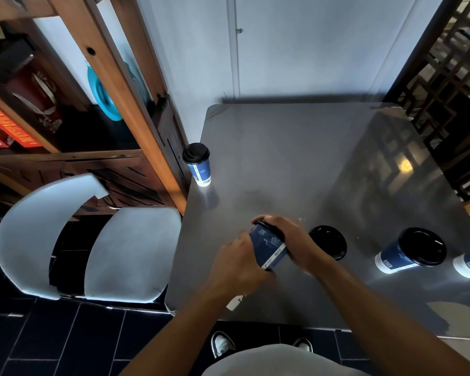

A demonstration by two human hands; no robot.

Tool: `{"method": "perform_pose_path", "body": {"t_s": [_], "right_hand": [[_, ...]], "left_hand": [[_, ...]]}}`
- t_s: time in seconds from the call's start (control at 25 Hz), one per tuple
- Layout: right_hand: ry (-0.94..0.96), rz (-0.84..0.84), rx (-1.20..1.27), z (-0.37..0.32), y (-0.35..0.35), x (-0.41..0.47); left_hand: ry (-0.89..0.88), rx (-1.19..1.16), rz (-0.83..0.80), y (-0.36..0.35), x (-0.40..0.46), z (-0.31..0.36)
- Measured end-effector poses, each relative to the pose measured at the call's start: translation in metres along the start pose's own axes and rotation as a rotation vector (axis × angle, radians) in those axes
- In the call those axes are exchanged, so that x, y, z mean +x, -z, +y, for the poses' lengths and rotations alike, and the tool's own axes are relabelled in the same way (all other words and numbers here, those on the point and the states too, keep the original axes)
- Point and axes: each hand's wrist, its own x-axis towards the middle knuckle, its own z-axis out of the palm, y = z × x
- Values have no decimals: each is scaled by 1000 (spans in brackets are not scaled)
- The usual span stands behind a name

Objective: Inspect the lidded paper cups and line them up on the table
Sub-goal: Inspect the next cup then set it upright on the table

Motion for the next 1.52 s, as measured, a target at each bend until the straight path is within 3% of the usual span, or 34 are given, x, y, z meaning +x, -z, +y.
{"method": "perform_pose_path", "body": {"t_s": [0.32, 0.48, 0.64, 0.76, 0.88, 1.08, 1.28, 1.44, 1.52], "right_hand": [[26, -124, -5, -7, 7, -2], [-6, -87, 19, -7, 5, 2], [-38, 81, 453, -7, 4, 6], [-8, 102, 462, 0, -6, 6], [-35, 98, 401, 8, -11, 7], [-119, 158, 404, 14, -16, 11], [-99, 152, 327, 22, -19, 10], [-89, 120, 314, 20, -21, 10], [-79, 112, 289, 15, -20, 9]], "left_hand": [[39, -118, -116, 7, 4, -3], [88, -287, -165, 5, 6, -3], [220, -868, -119, 4, 8, 11], [351, -1323, -149, 7, 17, 16], [439, -1518, -314, 12, 21, 9], [465, -1582, -205, 16, 19, 8], [409, -1446, -9, 7, 21, 4], [442, -1387, -62, 5, 23, 1], [490, -1163, -153, 11, 21, 0]]}}
